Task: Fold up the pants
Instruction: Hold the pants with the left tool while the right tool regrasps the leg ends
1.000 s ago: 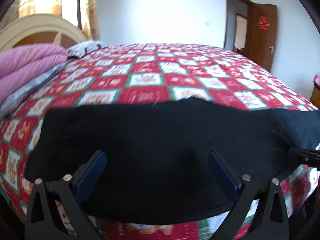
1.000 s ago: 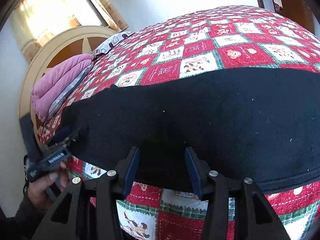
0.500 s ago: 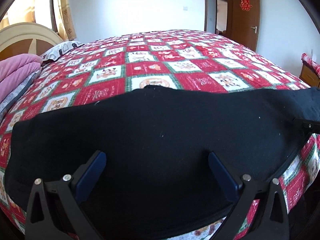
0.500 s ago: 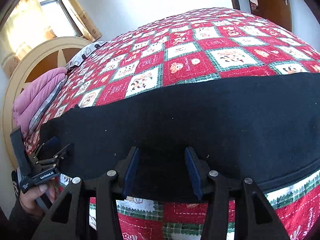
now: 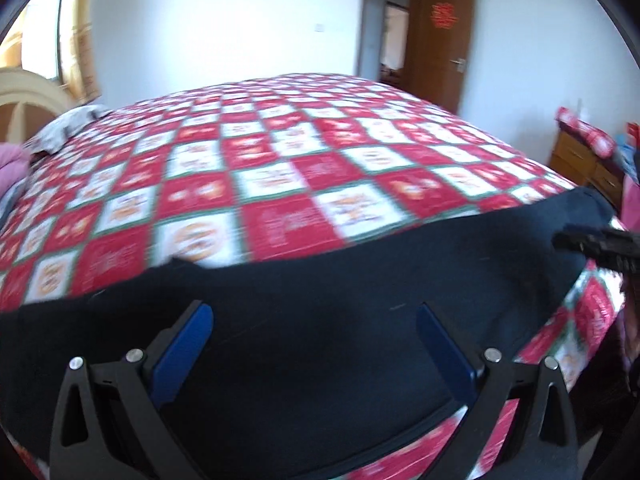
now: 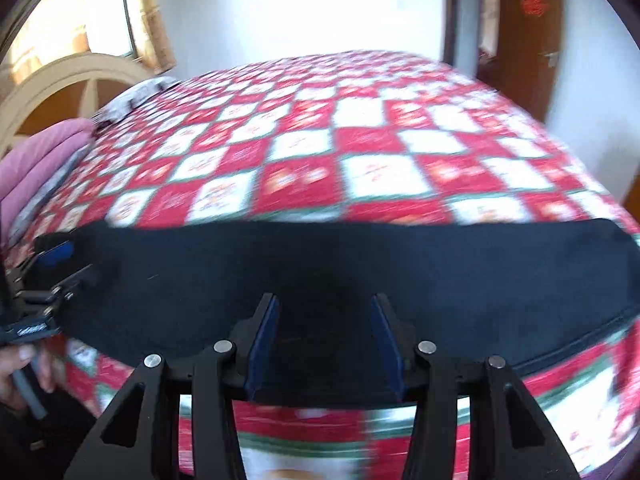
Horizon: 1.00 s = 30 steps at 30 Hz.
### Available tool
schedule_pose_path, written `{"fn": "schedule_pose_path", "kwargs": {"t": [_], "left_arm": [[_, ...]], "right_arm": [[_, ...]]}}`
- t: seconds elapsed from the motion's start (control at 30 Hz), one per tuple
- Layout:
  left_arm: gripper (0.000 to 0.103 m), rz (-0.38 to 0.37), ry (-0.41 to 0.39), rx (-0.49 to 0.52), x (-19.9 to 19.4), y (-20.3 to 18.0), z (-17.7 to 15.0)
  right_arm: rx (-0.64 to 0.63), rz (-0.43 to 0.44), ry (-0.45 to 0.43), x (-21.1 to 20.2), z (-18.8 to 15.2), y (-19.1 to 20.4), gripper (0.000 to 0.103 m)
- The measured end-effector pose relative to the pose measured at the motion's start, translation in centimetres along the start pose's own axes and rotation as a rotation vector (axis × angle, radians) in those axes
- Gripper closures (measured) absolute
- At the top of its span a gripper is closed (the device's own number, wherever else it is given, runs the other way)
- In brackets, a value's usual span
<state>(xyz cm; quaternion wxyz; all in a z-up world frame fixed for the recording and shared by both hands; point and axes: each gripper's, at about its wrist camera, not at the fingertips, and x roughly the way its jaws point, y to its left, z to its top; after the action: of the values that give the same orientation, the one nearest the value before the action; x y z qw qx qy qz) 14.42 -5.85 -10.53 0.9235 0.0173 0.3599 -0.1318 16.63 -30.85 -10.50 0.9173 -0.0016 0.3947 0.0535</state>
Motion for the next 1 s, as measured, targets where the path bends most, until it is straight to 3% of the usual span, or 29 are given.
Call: {"fn": "schedule_pose_path", "kwargs": {"t": [0.1,0.23,0.33,0.43,0.57,0.6,0.7,0.9,0.97,1.0], "left_arm": [[0.0,-0.08,0.008,0.032,1.3,-2.9,0.7],[0.0,-0.118,0.042,0.05,3.3,-5.9,1.1],[0.0,-0.134,0.059,0.046,4.3,-7.5,1.0],[0.0,-0.126,0.091,0.056,5.4,-8.4,0.3],[0.0,-0.077,0.091,0.104,5.7,-9.2,-0.3],[0.0,-0.075,0.094,0.102,5.7,-9.3,-0.3],[0.0,-0.071,0.097,0.087,5.8,-9.2,-0.2],[0.0,-0.061,0.089,0.09,5.9,-9.5,-0.3],[0.0,-0.066,0.086,0.093,5.9,-9.4,-0.4],[0.0,-0.067,0.085,0.095,5.9,-9.4,-0.4]], "right_arm": [[0.076,-0.099,-0.034,-1.3,0.8,-5.5,0.054],[0.249,-0.248,-0.125,-4.8,1.7,-14.7,0.054],[0.39,-0.275,-0.162,-7.0,1.4,-20.7,0.054],[0.48,-0.225,-0.149,-7.6,0.5,-24.9,0.054],[0.598,-0.094,-0.142,-7.0,-1.0,-28.5,0.054],[0.638,-0.058,-0.162,-7.0,-1.6,-28.9,0.06],[0.648,0.063,-0.138,-6.1,-1.5,-28.4,0.086],[0.629,0.215,-0.177,-5.9,-0.8,-26.9,0.086],[0.66,0.207,-0.187,-6.0,-1.2,-27.6,0.086],[0.688,0.134,-0.195,-6.2,-1.7,-28.4,0.086]]}}
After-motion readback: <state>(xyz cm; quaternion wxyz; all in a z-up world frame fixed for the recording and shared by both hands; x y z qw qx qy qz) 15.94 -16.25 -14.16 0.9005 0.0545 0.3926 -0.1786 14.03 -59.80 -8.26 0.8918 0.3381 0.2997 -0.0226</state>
